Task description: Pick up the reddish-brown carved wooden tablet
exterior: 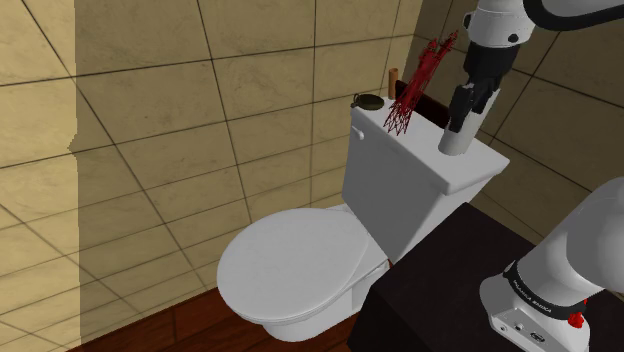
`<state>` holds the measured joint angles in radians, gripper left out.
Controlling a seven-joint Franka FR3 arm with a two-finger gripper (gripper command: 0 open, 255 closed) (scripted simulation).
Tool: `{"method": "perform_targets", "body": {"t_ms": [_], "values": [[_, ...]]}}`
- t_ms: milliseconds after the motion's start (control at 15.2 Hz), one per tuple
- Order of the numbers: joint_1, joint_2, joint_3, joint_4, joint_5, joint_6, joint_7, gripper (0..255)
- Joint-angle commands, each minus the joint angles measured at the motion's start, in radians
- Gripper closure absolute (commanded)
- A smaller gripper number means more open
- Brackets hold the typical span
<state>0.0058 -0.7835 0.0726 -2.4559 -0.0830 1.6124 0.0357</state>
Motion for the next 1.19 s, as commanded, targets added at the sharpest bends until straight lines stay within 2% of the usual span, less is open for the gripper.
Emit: {"method": "perform_targets", "body": {"t_ms": [0, 528, 1122], "values": [[0.0, 0.0, 0.0, 0.0, 0.0, 0.0, 0.0, 0], [-0.083, 0.178, -0.092, 0.008, -0.111, 0.219, -0.051, 0], [-0.163, 0.428, -0.189, 0.11, -0.197, 0.435, -0.092, 0]]}}
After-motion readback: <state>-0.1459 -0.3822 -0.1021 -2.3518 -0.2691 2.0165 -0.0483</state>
